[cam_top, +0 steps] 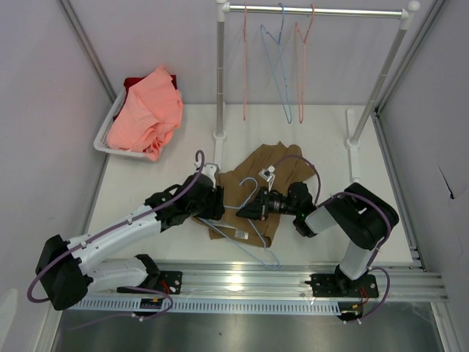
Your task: Place the skirt on the hanger
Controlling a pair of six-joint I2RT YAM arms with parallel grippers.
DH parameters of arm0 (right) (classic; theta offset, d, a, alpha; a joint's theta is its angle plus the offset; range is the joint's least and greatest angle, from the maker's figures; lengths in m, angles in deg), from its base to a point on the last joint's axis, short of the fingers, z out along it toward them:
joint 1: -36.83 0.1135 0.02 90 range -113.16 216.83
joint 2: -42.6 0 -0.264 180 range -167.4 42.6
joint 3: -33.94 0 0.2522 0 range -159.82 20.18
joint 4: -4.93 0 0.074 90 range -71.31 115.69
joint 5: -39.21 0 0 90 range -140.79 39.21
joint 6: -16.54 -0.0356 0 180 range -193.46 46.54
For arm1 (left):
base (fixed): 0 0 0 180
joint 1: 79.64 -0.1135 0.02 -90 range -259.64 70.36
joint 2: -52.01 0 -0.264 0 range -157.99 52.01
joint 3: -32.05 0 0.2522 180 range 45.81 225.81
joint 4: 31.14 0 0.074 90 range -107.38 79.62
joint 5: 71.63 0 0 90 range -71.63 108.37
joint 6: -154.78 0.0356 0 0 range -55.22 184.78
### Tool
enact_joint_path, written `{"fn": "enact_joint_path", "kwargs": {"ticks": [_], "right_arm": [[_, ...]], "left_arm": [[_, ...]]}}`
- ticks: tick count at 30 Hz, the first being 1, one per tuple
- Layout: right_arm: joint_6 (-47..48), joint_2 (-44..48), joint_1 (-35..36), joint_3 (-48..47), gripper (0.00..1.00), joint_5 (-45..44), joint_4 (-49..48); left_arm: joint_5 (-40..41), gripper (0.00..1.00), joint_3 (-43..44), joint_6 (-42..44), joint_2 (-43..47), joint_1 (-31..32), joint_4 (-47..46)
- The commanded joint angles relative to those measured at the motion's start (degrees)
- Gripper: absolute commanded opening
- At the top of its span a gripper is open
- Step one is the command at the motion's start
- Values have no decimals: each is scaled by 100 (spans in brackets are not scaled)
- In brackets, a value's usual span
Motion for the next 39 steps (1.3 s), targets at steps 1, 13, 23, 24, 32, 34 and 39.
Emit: {"fn": "enact_joint_path", "kwargs": {"ticks": [1,13,23,24,32,34,39], "right_arm": [[313,14,337,-320,0,7,198],[681,-188,452,-733,0,-72,856],[875,-206,452,-803,0,-98,1120],[910,-215,452,-821,0,-107,1155],[1103,-232,496,-847,0,-169,1402],[1173,-215,539,-882,0,-213,1542],[1332,-188,654,-944,0,-318,1779]], "left_arm": [[-1060,61,372,-70,-59,151,-1437],[37,77,-366,-719,926,554,-132],[2148,89,258,-1828,750,1170,1647],[2192,90,284,-1836,811,1214,1656],[2193,93,558,-1723,574,1311,1904],[1878,94,443,-1407,784,1303,1020],[1621,94,608,-888,23,1215,-56]]}}
